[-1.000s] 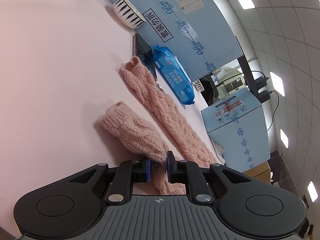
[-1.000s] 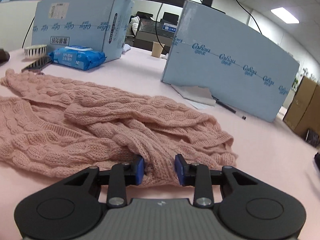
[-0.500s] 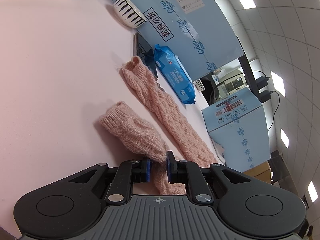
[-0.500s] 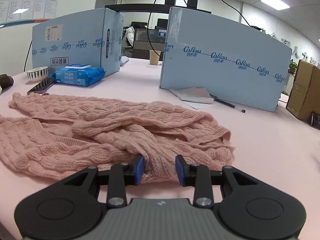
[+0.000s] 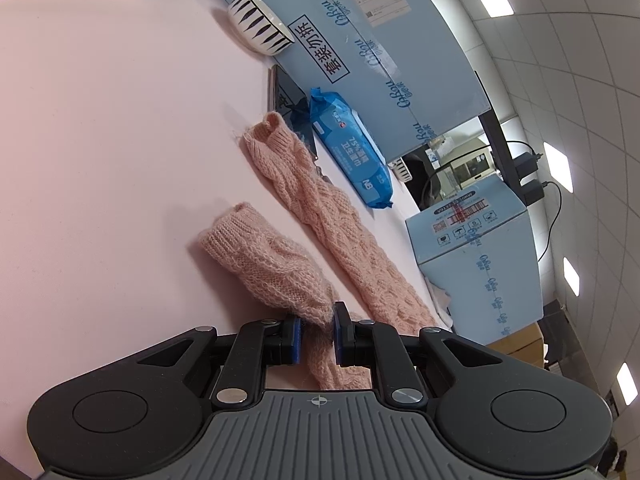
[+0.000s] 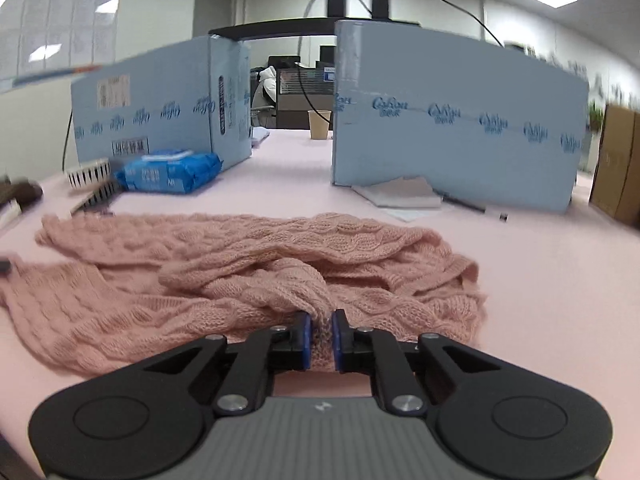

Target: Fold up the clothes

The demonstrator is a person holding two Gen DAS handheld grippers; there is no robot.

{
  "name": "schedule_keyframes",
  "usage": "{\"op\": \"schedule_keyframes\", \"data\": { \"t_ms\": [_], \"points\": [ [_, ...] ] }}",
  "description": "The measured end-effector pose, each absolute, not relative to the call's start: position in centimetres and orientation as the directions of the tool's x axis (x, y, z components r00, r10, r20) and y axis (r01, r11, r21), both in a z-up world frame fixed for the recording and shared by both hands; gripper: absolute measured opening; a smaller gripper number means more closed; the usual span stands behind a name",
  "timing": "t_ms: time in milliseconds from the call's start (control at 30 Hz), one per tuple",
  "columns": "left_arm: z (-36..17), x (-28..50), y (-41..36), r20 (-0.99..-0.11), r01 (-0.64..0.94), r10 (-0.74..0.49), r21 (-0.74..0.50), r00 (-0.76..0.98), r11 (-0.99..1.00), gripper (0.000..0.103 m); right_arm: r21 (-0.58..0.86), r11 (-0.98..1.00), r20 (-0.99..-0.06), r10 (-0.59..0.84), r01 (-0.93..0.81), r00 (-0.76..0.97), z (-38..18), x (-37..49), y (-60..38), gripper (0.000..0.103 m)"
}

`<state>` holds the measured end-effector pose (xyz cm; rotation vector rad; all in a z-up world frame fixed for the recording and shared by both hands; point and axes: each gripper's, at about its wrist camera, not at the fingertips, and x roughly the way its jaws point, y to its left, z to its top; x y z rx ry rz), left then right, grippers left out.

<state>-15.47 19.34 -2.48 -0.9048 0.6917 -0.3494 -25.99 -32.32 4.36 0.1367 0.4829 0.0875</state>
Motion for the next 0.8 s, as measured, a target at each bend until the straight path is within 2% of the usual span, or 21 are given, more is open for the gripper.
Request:
{"op": "schedule_keyframes", "data": {
  "t_ms": [200, 333, 433, 567, 800],
  "points": [
    [-2.5, -15.4, 19.4, -0.399, -0.004, -0.552, -0.813, 0.733, 0.582, 0.014, 0.454, 0.889, -0.410, 0.262, -0.054, 0.874, 4.0, -26.3, -36.6, 0.013],
    [-2.5, -15.6, 19.3, -0.401, -0.008, -0.549, -0.813, 0.734, 0.583, 0.014, 0.483, 0.874, -0.360, 0.259, -0.059, 0.896, 4.0, -27.5, -37.4, 0.013],
    [-2.5, -15.5, 19.2, -0.402, -0.010, -0.547, -0.812, 0.734, 0.584, 0.014, 0.440, 0.896, -0.332, 0.225, -0.060, 0.916, 4.6, -28.2, -37.0, 0.013],
    [-2.5, -15.7, 19.3, -0.400, -0.009, -0.548, -0.814, 0.735, 0.581, 0.014, 0.224, 0.973, -0.409, 0.142, -0.052, 0.901, 5.1, -29.0, -34.6, 0.013],
    [-2.5, -15.7, 19.3, -0.398, -0.009, -0.548, -0.815, 0.735, 0.580, 0.014, 0.165, 0.986, -0.450, 0.099, -0.026, 0.887, 4.6, -31.1, -33.9, 0.013]
  ]
}}
